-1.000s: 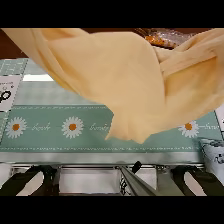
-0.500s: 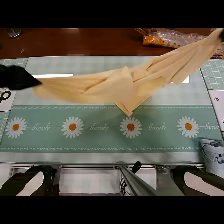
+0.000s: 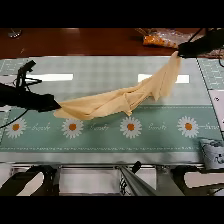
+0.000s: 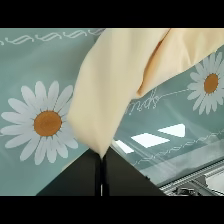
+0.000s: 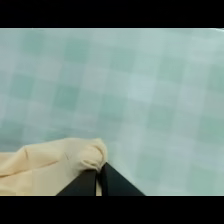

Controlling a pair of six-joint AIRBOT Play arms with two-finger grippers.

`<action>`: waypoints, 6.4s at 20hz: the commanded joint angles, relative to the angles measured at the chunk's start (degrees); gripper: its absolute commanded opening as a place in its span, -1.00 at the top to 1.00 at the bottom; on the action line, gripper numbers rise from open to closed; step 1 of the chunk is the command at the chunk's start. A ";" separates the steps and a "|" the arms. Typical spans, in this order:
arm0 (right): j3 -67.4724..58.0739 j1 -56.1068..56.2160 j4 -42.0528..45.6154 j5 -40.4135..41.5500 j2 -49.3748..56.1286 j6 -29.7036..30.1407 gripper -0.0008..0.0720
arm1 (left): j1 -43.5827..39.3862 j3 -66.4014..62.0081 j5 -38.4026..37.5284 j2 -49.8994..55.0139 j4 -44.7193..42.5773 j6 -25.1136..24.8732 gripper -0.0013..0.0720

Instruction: Fold the shirts.

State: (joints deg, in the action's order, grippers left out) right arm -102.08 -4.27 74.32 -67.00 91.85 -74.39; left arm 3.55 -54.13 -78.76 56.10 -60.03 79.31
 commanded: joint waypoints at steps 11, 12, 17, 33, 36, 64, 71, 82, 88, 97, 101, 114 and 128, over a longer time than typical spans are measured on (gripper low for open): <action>-0.04 3.41 -8.00 28.70 5.22 -7.02 0.93 | -0.11 2.38 2.32 1.05 -0.02 -0.63 0.92; -0.04 3.43 -8.02 26.27 6.36 -7.04 0.93 | -0.11 2.38 2.32 1.42 -0.02 -0.63 0.92; -0.04 3.41 -7.87 14.03 12.24 -7.74 0.93 | -0.11 2.38 2.32 2.71 -0.02 -0.66 0.92; 15.96 -11.50 -13.55 -11.61 0.81 -3.63 -0.39 | -0.11 2.38 2.25 2.80 -0.02 -0.83 0.92; 29.33 -11.72 -21.62 -4.24 -1.75 1.25 -0.39 | -0.11 2.38 2.25 2.80 -0.02 -0.81 0.92; 40.83 6.25 -31.28 26.14 2.89 -1.97 0.93 | -0.04 2.36 1.84 2.80 -0.02 -0.83 0.92; 39.67 0.02 -28.83 25.03 -15.10 3.04 0.93 | 0.15 -11.13 2.54 2.73 2.47 -0.37 0.92; 0.13 -7.48 -20.81 18.08 -39.36 -0.85 0.93 | 7.82 -53.94 43.06 -0.48 20.79 0.90 0.92; -6.05 -8.94 -9.01 -4.98 -41.90 -7.02 0.93 | 14.19 -54.40 20.79 -4.66 6.32 0.92 0.92; -6.05 -8.94 -1.36 -24.39 -41.90 -7.06 0.93 | 14.62 -54.14 -11.52 -4.98 -13.97 7.61 0.92; -6.05 -8.94 -9.86 -26.93 -41.90 -6.99 0.93 | 13.68 -54.14 -11.50 -4.98 -7.78 7.56 0.92; 7.65 -5.86 -16.33 -36.28 -41.90 -9.05 0.93 | 13.64 -44.35 -15.63 -5.31 -5.46 6.91 0.92; 25.31 14.49 -7.96 -2.86 -18.60 -10.03 0.93 | 13.66 -11.63 9.18 1.22 -11.98 3.91 0.92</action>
State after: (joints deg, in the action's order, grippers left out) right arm -77.28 8.93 65.82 -76.66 67.59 -84.12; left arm 17.17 -68.25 -77.45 55.31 -70.70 83.33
